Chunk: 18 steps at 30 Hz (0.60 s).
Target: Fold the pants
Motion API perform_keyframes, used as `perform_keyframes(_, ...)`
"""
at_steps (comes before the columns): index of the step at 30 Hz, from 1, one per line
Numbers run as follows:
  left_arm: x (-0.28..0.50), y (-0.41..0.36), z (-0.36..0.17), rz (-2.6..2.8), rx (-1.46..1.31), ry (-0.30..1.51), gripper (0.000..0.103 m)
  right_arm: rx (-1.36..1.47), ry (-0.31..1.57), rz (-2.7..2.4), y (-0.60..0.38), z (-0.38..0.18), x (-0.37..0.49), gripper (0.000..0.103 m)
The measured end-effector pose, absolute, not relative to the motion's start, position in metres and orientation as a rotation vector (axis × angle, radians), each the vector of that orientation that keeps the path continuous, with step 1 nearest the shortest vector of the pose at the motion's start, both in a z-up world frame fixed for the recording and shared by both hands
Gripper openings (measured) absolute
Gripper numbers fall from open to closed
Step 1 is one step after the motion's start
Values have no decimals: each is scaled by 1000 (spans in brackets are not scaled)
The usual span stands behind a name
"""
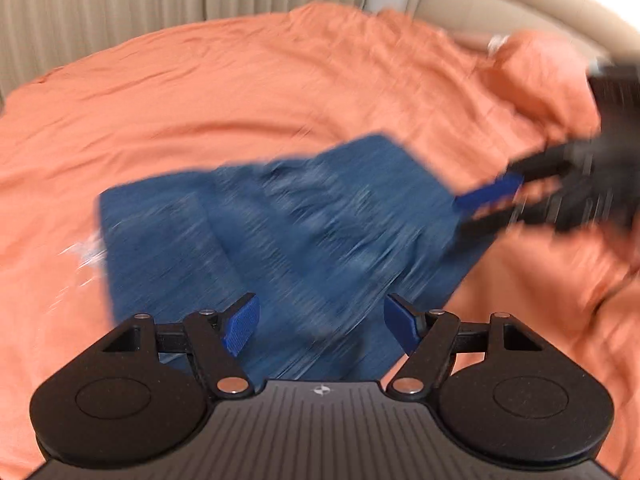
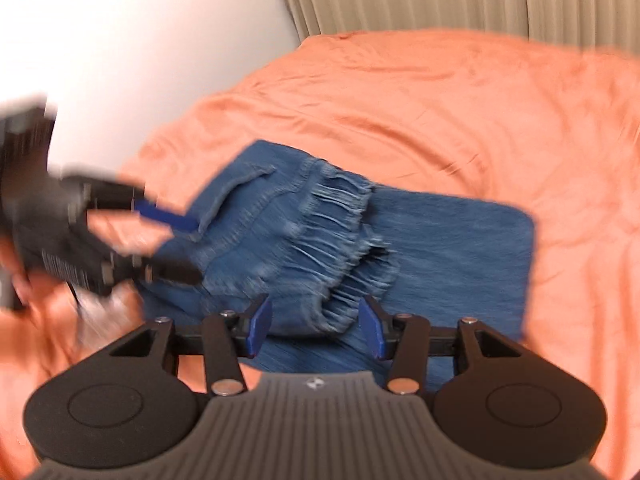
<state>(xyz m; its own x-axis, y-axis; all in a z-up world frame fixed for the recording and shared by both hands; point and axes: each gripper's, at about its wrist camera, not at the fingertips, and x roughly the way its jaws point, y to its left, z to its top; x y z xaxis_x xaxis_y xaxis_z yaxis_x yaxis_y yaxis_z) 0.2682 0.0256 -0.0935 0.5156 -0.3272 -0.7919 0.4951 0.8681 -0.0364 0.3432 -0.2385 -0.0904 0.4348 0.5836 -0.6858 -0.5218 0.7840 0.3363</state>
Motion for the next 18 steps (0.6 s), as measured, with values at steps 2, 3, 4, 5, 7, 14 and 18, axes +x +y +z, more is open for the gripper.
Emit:
perform_keyframes(2, 263, 38, -105, -465, 264, 921, 83, 143, 919, 700, -232, -93, 358, 45)
perform_keyframes(3, 259, 44, -110, -453, 285, 928, 83, 162, 934, 692, -229, -96, 365, 45)
perform_keyframes(4, 256, 51, -114, -444, 307, 937, 83, 188, 956, 686, -227, -100, 374, 43)
perform_keyframes(5, 255, 54, -120, -439, 321, 942, 82, 222, 979, 678, -226, -104, 382, 43)
perform_keyframes(7, 249, 63, -125, -425, 343, 942, 82, 308, 1020, 670, -224, -114, 400, 42)
perform_keyframes(14, 253, 79, -140, -415, 336, 953, 82, 408, 1070, 579, -217, -139, 446, 41)
perform_keyframes(18, 251, 85, -140, -435, 404, 951, 81, 439, 1112, 595, -209, -153, 458, 41)
